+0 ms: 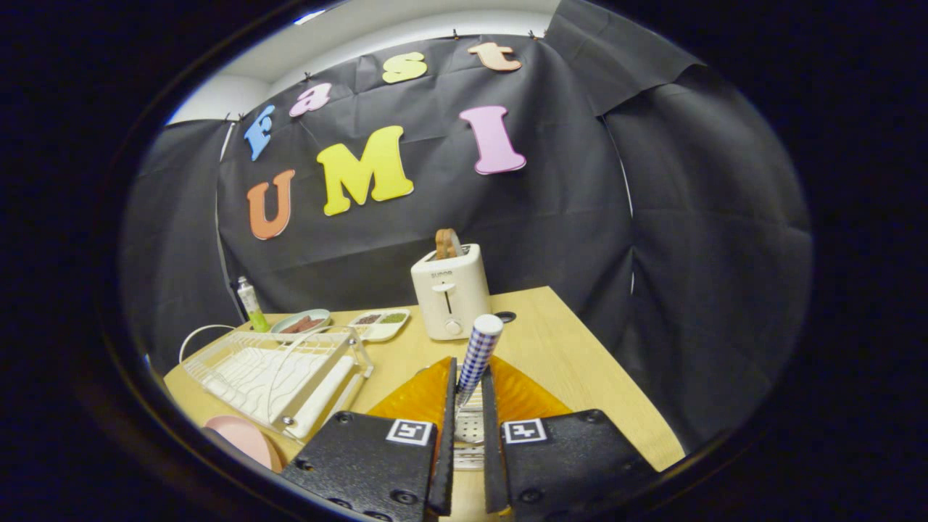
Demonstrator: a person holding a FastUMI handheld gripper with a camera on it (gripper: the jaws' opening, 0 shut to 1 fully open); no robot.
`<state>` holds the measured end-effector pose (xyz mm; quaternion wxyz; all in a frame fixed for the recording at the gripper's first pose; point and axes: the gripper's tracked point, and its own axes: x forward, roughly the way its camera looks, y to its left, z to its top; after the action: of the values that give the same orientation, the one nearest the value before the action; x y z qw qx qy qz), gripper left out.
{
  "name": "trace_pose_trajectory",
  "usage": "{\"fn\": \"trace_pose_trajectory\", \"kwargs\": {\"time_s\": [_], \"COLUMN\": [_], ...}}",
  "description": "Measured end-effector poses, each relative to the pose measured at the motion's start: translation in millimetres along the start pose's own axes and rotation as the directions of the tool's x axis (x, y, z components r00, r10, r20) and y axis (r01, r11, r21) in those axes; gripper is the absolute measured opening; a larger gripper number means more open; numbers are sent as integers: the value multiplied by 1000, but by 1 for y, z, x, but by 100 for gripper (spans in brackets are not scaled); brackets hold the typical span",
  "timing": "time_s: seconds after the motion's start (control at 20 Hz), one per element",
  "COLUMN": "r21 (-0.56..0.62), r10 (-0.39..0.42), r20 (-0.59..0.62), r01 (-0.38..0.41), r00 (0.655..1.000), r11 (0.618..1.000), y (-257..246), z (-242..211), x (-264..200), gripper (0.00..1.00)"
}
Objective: Take the plate from the dish rack, then take the spoon from the basket and place it into the plate.
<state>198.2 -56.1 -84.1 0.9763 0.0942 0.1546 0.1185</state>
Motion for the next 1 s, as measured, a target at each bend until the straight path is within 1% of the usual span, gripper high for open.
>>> {"fn": "trace_pose_trajectory", "kwargs": {"time_s": [0.05, 0.15, 0.25, 0.4, 0.55, 0.6, 0.7, 0.8, 1.0], "r21": [7, 7, 1, -13, -36, -39, -53, -83, -118], "r10": [2, -15, -45, -106, -149, -147, -106, -78, 25], "r20": [-3, 1, 14, 69, 147, 169, 198, 221, 203], "r01": [-2, 15, 45, 107, 156, 156, 119, 98, -1], "r00": [1000, 1000, 999, 992, 978, 975, 974, 972, 979], "r11": [1000, 1000, 999, 994, 987, 987, 992, 992, 993], "y": [4, 7, 7, 6, 15, 24, 57, 87, 166], "z": [0, 2, 10, 35, 70, 80, 93, 99, 80], "x": [-4, -3, -5, -17, -44, -56, -84, -107, -148], "gripper": [19, 15, 12, 11, 11, 11, 10, 10, 10]}}
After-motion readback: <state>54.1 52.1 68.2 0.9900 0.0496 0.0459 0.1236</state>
